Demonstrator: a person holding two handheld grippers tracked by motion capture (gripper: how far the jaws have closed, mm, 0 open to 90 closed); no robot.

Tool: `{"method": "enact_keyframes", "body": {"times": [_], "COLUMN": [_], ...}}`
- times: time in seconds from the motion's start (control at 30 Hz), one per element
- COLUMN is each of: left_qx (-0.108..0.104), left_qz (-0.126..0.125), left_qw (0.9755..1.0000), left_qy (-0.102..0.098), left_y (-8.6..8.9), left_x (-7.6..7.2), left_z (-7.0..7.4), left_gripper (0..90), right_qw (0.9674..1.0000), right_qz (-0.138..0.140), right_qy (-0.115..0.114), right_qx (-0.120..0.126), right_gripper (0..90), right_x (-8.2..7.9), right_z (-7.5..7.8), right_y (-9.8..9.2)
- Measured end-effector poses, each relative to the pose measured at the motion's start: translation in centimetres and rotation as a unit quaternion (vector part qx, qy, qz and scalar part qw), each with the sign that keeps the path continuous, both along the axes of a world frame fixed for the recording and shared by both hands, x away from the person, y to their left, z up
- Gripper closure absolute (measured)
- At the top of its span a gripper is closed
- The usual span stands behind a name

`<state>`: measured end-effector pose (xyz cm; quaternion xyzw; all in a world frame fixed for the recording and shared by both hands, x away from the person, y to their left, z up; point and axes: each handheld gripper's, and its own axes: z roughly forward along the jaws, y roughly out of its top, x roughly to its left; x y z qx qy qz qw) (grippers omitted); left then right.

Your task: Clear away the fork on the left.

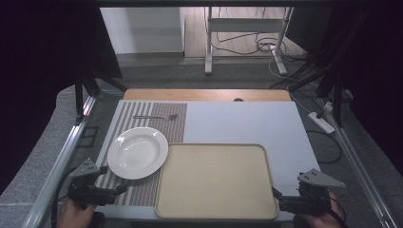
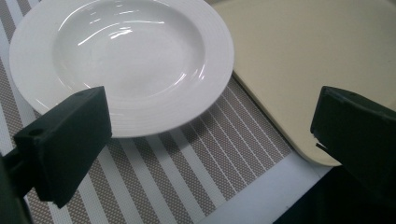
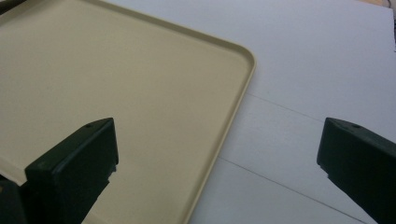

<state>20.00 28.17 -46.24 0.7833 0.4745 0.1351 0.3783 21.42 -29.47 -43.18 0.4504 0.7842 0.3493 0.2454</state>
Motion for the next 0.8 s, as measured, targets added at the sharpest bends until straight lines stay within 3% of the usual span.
{"method": "enact_keyframes", "body": {"times": [0.8], "left_qx": [0.036], "left_qz": [-0.007], "left_qw": [0.9993], "left_qy": [0.005], "left_y": [-1.2], "left_x": [3.1], "left_z": [-0.6], "left_gripper": [0.0], "right_qw": [1.0], "right_qz": [0.005], "right_qy": [0.005], "right_qx": [-0.005], "right_gripper": [0.0], "right_x": [0.1], "right_z": [-0.1], "right_y": [0.1]}}
